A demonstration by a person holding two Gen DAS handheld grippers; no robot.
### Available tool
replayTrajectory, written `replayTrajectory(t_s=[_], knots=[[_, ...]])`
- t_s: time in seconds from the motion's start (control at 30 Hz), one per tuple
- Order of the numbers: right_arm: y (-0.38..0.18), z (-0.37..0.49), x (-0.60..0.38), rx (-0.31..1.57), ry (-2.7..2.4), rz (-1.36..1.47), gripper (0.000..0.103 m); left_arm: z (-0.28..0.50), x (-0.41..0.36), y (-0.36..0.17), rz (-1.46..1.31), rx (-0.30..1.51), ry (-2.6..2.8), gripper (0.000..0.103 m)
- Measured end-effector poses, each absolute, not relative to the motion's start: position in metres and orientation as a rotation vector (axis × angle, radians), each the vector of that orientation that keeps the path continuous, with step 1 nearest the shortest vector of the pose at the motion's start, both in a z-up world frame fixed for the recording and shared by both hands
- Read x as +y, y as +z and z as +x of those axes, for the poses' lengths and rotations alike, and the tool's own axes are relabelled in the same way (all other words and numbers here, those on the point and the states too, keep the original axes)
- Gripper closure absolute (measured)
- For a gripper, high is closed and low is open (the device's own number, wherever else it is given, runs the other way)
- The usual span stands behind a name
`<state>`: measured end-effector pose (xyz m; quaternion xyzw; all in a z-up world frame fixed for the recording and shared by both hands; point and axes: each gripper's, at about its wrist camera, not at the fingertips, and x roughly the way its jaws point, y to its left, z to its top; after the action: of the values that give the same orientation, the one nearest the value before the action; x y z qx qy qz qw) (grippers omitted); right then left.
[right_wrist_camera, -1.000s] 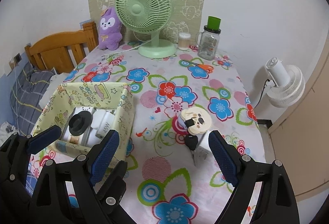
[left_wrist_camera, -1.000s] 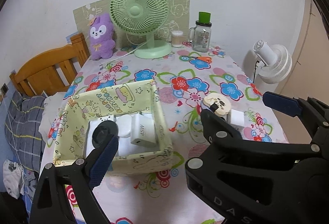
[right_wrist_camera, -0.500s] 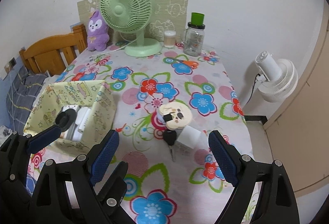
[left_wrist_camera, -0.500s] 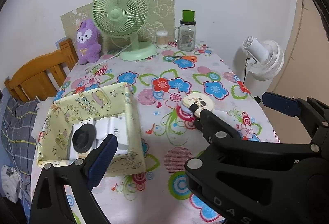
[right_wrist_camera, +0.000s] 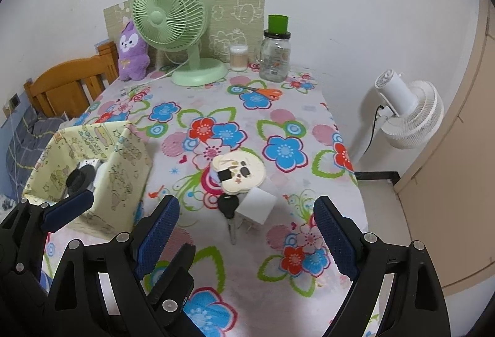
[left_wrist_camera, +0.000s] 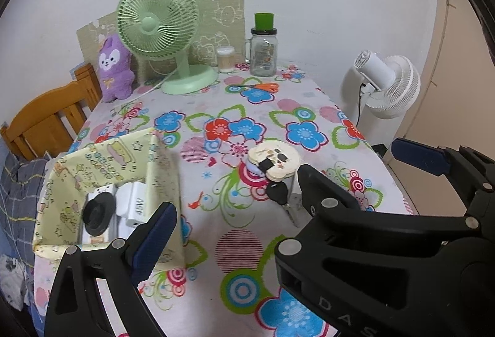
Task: Organize rigid objects
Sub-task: 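Move the right tool to the small white cube charger while the left tool approaches the black key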
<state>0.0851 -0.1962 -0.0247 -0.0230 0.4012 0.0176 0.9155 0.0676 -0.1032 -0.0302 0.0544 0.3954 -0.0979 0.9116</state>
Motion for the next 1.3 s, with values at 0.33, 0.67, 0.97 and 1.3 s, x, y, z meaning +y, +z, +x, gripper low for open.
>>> replayTrajectory(t_s=[0.33, 0.67, 0.97, 1.3], knots=[[-0.043, 0.092, -0.216, 0.816, 0.018, -0.020, 0.012, 0.076, -0.120, -0.047, 0.104, 0.778, -0.186, 0.005], [-0.070, 0.106, -0.228, 0.831, 0.035, -0.021, 0.012, 0.089, -0.131, -0.075, 0.081, 0.807, -0.180, 0.005], [-0.096, 0.119, -0.242, 0.860, 0.035, 0.013, 0.012, 0.100, -0.139, -0.095, 0.116, 0.820, -0.170, 0.005], [-0.115, 0.137, -0.236, 0.902, 0.057, 0.001, 0.013, 0.116, -0.138, -0.110, 0.108, 0.876, -0.168, 0.006]])
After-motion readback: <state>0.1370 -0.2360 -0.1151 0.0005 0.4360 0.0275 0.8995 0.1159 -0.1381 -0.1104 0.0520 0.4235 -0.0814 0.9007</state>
